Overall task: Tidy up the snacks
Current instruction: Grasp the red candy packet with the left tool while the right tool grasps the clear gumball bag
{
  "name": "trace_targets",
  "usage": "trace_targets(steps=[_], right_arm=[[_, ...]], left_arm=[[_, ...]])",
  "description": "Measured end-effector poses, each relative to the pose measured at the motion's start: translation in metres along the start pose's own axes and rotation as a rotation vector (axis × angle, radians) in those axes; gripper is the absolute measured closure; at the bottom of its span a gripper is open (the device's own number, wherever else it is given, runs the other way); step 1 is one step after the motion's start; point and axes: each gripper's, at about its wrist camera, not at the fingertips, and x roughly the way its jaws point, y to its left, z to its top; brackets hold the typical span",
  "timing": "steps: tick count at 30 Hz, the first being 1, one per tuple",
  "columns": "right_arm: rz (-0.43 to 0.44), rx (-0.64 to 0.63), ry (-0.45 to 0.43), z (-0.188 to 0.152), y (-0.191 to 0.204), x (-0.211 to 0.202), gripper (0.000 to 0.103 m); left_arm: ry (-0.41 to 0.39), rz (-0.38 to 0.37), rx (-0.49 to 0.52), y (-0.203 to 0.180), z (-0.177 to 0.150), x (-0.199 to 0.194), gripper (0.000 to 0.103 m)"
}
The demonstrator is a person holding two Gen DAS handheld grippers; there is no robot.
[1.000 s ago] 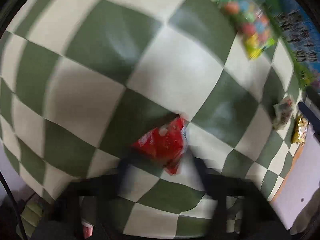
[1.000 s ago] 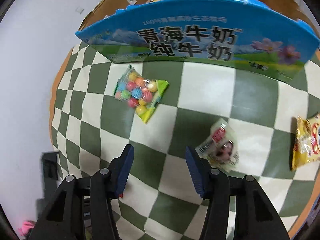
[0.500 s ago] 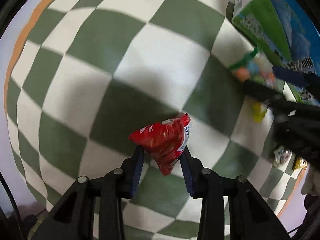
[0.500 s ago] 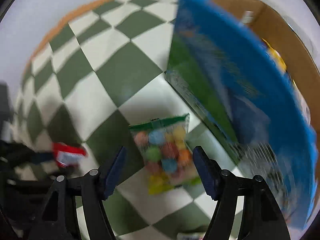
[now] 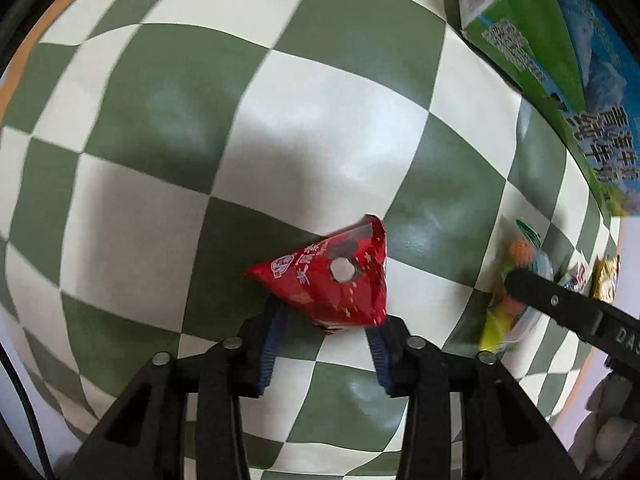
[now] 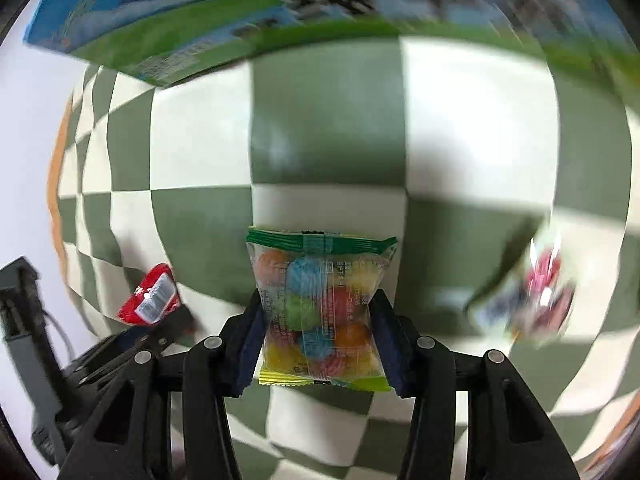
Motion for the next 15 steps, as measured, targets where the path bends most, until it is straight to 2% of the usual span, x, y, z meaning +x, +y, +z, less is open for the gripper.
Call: trace_targets(steps=[2,4,7,9,10,12,15], right_arm=[[0.034,0.045,-0.002,-0.002,-0.006,0.003,0.036],[0.035,0.047,-0.026,-0.002,-0.008,0.003,0.030],[0.007,0.028,-0.054,-0.008,-0.004,0.001,0.030],[-0.030,0.008,-0.072,-0.014,0.001,0.006,0.033],[-0.067,-0.002,-0.081,-0.016,0.003,0.008,0.040],[-0.103,-0.024,-0.100,-0.028,0.010,0.012,0.046],[-0.114,-0.034,-0.123,-0.035,0.013,0.009,0.050]], left_arm=[[0.017,-0.007,0.021,-0.002,0.004,0.003,0.061],[0.028,-0.018,0.030,-0.004,0.004,0.002,0.061],[0.011,-0.042,0.015,-0.004,0.008,-0.001,0.062],[-0.006,-0.031,0.006,-0.006,0.007,-0.003,0.065],[-0.016,-0.021,0.009,-0.009,0.006,-0.003,0.066],[-0.028,-0.004,0.015,-0.016,-0.001,-0.005,0.067],[-0.030,0.014,0.035,-0.023,-0.010,-0.008,0.069]])
